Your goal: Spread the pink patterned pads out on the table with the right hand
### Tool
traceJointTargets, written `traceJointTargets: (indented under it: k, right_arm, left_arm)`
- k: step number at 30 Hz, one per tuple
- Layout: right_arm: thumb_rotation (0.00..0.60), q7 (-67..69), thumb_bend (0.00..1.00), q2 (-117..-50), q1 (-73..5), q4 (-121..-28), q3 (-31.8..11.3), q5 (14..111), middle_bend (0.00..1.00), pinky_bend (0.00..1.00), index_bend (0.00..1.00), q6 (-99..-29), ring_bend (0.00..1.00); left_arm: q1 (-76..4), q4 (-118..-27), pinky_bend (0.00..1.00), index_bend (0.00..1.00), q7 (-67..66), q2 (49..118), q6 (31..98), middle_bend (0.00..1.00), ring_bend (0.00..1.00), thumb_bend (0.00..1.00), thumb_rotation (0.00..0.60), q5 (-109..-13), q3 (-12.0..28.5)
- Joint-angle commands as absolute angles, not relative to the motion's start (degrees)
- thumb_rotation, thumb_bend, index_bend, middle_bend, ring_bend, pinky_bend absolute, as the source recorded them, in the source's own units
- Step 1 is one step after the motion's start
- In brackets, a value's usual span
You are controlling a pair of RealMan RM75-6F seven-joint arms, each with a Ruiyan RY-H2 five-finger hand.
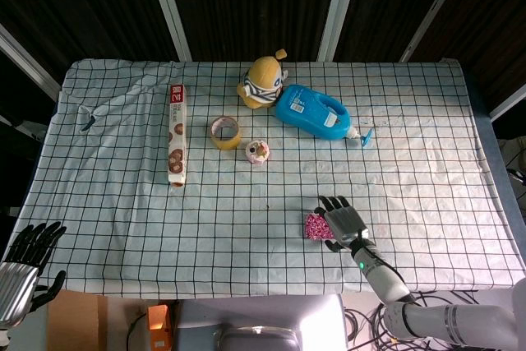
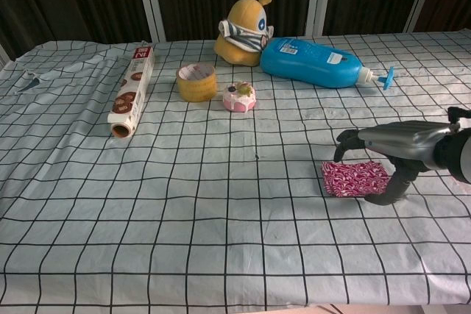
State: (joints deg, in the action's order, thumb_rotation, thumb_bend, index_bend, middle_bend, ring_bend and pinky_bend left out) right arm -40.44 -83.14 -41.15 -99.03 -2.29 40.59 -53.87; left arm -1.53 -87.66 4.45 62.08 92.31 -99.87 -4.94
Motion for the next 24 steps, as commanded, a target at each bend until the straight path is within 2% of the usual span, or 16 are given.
traceJointTargets:
  k: [1, 15, 24]
  right_arm:
    - [0.6, -40.1, 0.27, -83.2, -41.2, -99.2, -2.0, 40.8, 0.0, 0.0, 0.21, -54.1, 0.0]
    - [0.6, -39.6, 0.27, -84.1, -42.3, -98.7, -0.5, 40.8, 0.0, 0.0, 0.25, -55.2, 0.0]
    - [0.6, -38.3, 0.27, -84.1, -42.3, -98.5, -0.4, 41.2, 0.0, 0.0, 0.33, -55.9, 0.0]
  left_arm:
    - [-1.6, -87.6, 0.0, 0.0, 4.4, 62.1, 92.2, 0.05, 0.0, 0.45, 0.6, -100.0, -5.0]
    - [-1.8, -87.7, 0.0, 0.0, 4.0, 62.1, 91.9, 0.05, 0.0, 0.45, 0.6, -99.8, -4.9]
    - [-1.6, -87.6, 0.0, 0.0, 3.8, 62.2, 92.0, 0.05, 0.0, 0.45, 0.6, -99.8, -5.0]
